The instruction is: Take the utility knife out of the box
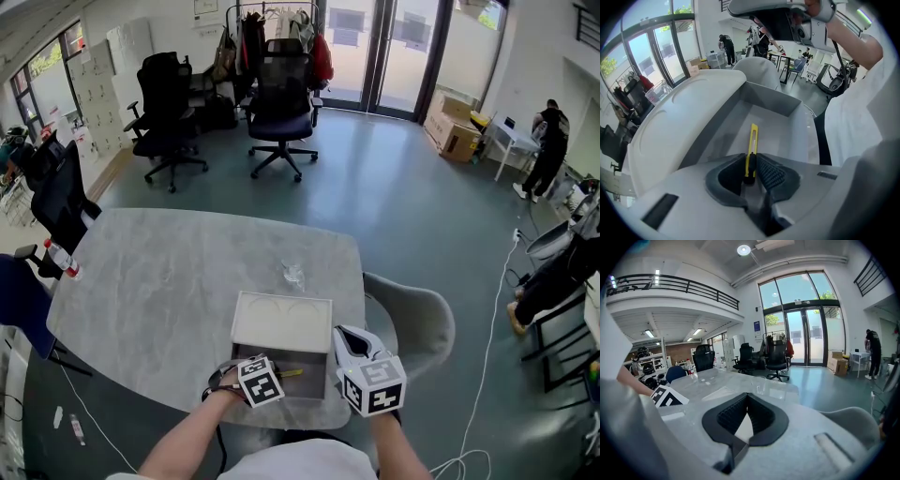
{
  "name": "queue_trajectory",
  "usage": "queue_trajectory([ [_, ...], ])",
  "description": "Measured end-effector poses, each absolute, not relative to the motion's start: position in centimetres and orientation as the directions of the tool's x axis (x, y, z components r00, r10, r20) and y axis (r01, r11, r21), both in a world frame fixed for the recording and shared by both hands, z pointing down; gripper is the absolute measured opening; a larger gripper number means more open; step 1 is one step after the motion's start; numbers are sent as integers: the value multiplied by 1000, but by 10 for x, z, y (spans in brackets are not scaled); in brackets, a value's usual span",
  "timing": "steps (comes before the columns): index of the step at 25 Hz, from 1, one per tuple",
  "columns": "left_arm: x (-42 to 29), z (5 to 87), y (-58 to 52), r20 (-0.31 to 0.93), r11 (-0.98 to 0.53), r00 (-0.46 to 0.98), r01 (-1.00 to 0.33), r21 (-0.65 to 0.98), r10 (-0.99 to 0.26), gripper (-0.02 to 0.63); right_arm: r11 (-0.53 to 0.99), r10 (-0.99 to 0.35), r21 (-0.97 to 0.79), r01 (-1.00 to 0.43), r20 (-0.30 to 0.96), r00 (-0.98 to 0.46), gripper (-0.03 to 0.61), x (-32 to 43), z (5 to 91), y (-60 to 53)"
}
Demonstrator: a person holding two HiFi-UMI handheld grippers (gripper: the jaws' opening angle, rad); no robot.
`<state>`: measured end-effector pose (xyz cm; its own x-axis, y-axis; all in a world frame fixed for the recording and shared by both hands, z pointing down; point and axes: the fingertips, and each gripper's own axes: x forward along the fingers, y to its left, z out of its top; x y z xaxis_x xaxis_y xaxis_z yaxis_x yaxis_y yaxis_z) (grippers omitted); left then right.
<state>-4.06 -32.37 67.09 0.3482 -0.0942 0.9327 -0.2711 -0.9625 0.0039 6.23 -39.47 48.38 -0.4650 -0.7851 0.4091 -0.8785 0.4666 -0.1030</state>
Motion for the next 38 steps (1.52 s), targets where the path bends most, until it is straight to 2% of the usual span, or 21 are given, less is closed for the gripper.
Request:
queue_trajectory([
  [9,-41,666,-322,925,-958,354,-284,-36,-140,64,462,-789,-105,-881,405,-462,5,62,485,-386],
  [24,-44,604,-315,840,-925,460,-361,-120,-289,63,472,-791,-102,-876,389,-472,5,47,474,-363],
  [31,-49,565,-312,755,-881,532,-457,-125,-383,63,473,-799,-93,-876,374,-471,5,42,465,-352],
  [38,-68,518,-327,610,-780,573,-614,-122,-547,63,471,-807,-86,-878,360,-468,5,39,460,-341],
])
